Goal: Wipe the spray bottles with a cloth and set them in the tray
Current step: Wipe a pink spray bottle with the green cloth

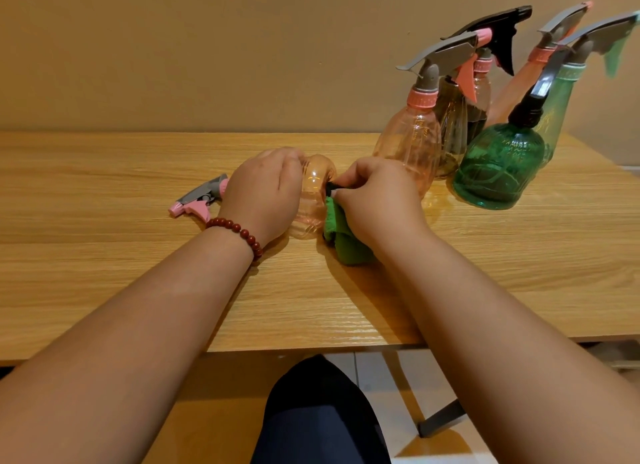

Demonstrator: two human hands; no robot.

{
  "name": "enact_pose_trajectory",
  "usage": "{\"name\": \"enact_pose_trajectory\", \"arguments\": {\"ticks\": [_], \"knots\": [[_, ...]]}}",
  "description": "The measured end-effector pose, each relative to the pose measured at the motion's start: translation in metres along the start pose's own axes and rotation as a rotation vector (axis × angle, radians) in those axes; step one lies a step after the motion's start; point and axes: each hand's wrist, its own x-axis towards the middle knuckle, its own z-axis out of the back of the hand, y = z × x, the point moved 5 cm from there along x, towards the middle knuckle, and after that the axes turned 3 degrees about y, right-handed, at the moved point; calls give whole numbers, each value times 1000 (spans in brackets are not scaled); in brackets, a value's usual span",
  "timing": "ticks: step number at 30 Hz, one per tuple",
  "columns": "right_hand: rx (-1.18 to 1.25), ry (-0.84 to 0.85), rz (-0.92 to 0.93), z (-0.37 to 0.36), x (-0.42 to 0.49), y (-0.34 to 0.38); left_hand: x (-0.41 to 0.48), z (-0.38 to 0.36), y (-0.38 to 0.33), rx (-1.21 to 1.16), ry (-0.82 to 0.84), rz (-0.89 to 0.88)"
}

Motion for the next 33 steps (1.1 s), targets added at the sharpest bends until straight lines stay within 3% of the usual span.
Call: {"name": "enact_pose_trajectory", "arguments": {"ticks": [6,15,20,23,25,29,33], "knots": [[-45,-7,-20,-1,3,-7,-1,1,-2,-23,-9,-11],[-95,26,99,3,-14,-5,-2,1,0,-27,-7,-12],[-75,-143,214,27,-14,5,-6,4,-2,-46,-25,-37],[-170,-239,440,53,-25,11,-7,5,-3,-44,-33,-63],[-286,-159,547,57,-31,7,-7,4,-2,-48,-33,-65],[-578,257,507,25,-38,-19,-7,5,-3,-49,-35,-64],[-637,303,508,16,-42,-25,-12,6,-6,-49,-40,-86]]}}
